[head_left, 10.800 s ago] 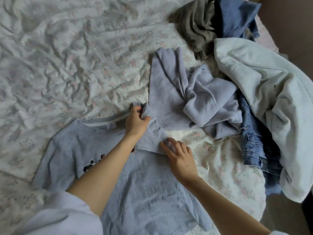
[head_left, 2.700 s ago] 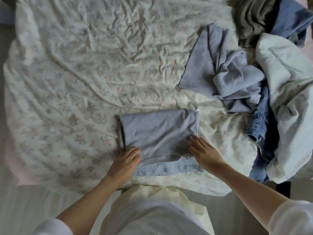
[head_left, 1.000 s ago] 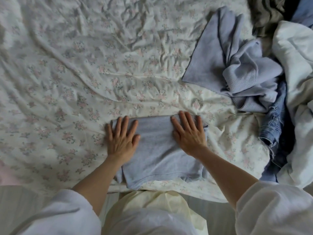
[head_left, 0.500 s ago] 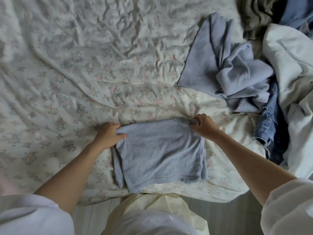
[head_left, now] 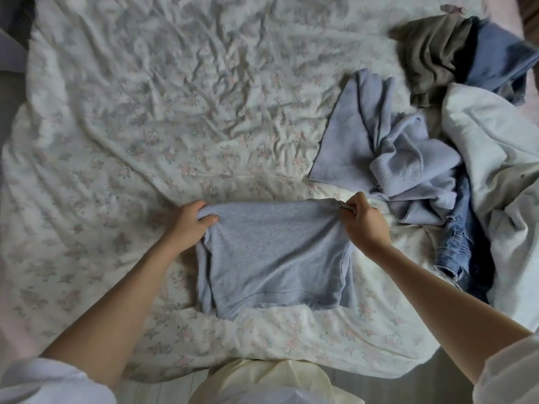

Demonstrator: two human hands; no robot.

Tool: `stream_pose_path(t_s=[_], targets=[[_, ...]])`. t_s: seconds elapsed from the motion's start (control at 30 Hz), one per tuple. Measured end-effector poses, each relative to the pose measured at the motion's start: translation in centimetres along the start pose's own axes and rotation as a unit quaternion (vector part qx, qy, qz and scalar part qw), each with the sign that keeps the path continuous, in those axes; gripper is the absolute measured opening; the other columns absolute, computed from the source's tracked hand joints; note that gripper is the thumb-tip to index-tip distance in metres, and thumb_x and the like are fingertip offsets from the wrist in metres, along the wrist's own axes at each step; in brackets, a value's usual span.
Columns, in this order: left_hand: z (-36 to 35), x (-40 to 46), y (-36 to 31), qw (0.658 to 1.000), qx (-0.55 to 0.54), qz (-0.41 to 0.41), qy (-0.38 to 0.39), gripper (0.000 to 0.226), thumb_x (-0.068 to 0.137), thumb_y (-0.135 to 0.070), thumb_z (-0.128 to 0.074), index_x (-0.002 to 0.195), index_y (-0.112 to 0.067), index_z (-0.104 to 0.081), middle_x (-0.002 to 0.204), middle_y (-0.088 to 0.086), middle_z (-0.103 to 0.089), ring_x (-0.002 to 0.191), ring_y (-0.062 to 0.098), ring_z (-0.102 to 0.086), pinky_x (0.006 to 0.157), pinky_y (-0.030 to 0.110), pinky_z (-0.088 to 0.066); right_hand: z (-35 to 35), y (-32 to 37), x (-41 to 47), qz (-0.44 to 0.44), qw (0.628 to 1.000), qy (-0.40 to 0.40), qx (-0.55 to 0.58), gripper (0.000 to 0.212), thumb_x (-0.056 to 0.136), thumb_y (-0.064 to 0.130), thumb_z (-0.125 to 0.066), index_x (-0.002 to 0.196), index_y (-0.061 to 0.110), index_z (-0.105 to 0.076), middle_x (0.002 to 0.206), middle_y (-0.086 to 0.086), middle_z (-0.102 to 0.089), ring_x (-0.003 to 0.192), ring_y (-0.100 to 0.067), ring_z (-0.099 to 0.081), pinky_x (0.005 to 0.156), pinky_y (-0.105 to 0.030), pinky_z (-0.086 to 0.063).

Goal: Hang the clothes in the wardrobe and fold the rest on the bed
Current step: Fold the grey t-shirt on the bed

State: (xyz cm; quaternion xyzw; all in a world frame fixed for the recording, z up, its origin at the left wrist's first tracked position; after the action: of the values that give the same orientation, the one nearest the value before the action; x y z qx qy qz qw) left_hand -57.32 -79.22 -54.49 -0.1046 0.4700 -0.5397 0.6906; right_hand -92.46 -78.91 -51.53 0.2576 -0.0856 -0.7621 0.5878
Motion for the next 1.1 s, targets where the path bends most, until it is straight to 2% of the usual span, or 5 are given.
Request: stream_pose_path(t_s=[0.17,0.43,0.8,0.93,1.1], targets=[[3.9,4.7,-2.9,0.996,0.009,-0.006,-0.086,0.017,0.091,-0.011,-0.059,0.099,0.004,-0.059,0.090,0.013,-0.058,0.083,0.024,-0.054,0.062,0.028,-0.037,1.3,3.1,5.8,-0.010,0.999,-0.025,0.024,0.013,0.093,0.020,-0.048,0.102,0.011,-0.049,0.094,-0.017,-0.065,0.087,-0.039,-0.058,0.064,-0.036,-0.034],[2.2,4.5,-5.6,0.957,0.205,-0.027,-0.201,0.044,0.093,-0.016,-0.054,0.136,-0.013,-0.046,0.144,0.014,-0.035,0.131,0.036,-0.031,0.103,0.051,-0.030,-0.2,2.1,6.2,-0.052,0.997,-0.049,0.041,0.049,0.091,0.017,-0.055,0.136,0.007,-0.039,0.133,-0.018,-0.043,0.124,-0.034,-0.039,0.102,-0.041,-0.032],[-14.3,-5.5,-5.9,0.890,0.374,-0.259,0.033,0.060,0.065,-0.033,-0.081,0.120,-0.017,-0.065,0.138,0.008,-0.052,0.129,0.033,-0.046,0.094,0.061,-0.043,-5.5,-1.6,-7.8,-0.027,1.000,0.004,-0.014,0.018,0.085,0.020,-0.061,0.102,0.011,-0.060,0.097,-0.006,-0.055,0.087,-0.024,-0.054,0.072,-0.038,-0.050],[-14.2,-5.0,-7.3,0.867,0.392,-0.309,-0.003,0.044,0.057,-0.023,-0.084,0.099,-0.019,-0.071,0.113,0.005,-0.065,0.108,0.027,-0.060,0.094,0.048,-0.045,-6.2,-4.1,-7.6,-0.158,0.985,0.053,-0.050,0.033,0.090,0.048,-0.046,0.098,0.017,-0.055,0.095,0.001,-0.058,0.088,-0.020,-0.057,0.075,-0.034,-0.048],[-14.6,-4.7,-9.3,0.862,0.349,-0.365,-0.037,0.019,0.059,-0.010,-0.082,0.071,-0.019,-0.071,0.077,0.000,-0.062,0.072,0.024,-0.060,0.075,0.037,-0.039,-6.7,-4.0,-7.0,-0.196,0.978,0.066,0.003,0.021,0.091,0.027,-0.040,0.087,0.014,-0.056,0.090,-0.002,-0.060,0.075,-0.020,-0.054,0.063,-0.029,-0.040]])
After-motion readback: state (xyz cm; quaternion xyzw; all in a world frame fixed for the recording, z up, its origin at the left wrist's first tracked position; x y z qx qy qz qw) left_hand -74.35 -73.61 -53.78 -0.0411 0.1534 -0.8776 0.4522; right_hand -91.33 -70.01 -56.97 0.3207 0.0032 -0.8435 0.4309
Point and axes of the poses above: each hand's wrist, its own x-axis towards the middle knuckle, its own z-axis out of the back of the hand, y = z × x, the point moved 9 cm from there along x, towards the middle knuckle
